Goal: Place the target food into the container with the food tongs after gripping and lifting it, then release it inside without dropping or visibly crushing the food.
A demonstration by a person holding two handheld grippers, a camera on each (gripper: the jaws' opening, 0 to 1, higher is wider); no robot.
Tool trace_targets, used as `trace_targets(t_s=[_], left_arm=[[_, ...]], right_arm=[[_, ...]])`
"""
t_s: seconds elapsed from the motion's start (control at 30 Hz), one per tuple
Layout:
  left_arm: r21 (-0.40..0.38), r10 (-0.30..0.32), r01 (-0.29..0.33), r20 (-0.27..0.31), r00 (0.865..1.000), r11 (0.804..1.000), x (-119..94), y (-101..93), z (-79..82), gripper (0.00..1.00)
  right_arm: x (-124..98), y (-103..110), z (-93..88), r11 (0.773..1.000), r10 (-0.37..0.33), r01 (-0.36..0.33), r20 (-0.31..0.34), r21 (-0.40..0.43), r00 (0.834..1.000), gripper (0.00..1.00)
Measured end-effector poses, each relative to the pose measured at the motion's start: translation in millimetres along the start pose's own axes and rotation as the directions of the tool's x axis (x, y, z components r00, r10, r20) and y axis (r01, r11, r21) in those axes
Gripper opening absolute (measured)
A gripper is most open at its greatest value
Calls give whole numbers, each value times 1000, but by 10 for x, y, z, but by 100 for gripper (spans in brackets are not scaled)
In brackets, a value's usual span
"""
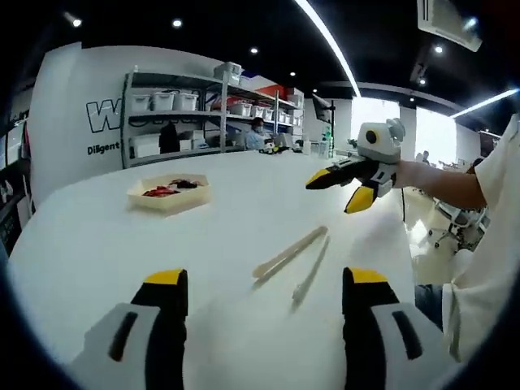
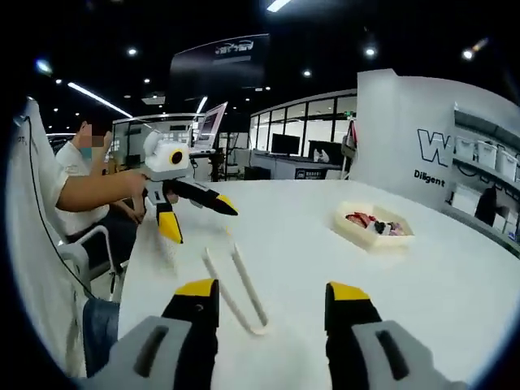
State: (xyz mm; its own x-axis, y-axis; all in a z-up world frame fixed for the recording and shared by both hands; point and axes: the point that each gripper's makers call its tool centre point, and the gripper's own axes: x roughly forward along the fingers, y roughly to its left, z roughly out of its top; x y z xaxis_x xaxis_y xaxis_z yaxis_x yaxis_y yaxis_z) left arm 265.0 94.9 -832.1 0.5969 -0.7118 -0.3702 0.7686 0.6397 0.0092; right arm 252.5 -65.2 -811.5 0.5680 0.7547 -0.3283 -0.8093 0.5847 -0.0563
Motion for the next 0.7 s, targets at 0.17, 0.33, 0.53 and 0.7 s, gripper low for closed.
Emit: trace_targets(t_s=[0.17,0.33,0.53,0.7], left_arm=[[-2,74,-74,24,997,997,-58,130,158,81],[5,91,-91,-8,996,996,-75,145,149,87],[-22,121,-121,-26,992,992,-115,103,111,92],[-66,179,-181,-42,983,981,-168,134,71,99]], right_arm=[[-51,-65,92,997,-70,69,36,23,997,68],[-67,-49,92,996,-84,83,24,29,996,75],[-86,-20,108,994,-90,89,6,64,996,89],[-133,-24,160,988,-123,122,1,93,992,99]])
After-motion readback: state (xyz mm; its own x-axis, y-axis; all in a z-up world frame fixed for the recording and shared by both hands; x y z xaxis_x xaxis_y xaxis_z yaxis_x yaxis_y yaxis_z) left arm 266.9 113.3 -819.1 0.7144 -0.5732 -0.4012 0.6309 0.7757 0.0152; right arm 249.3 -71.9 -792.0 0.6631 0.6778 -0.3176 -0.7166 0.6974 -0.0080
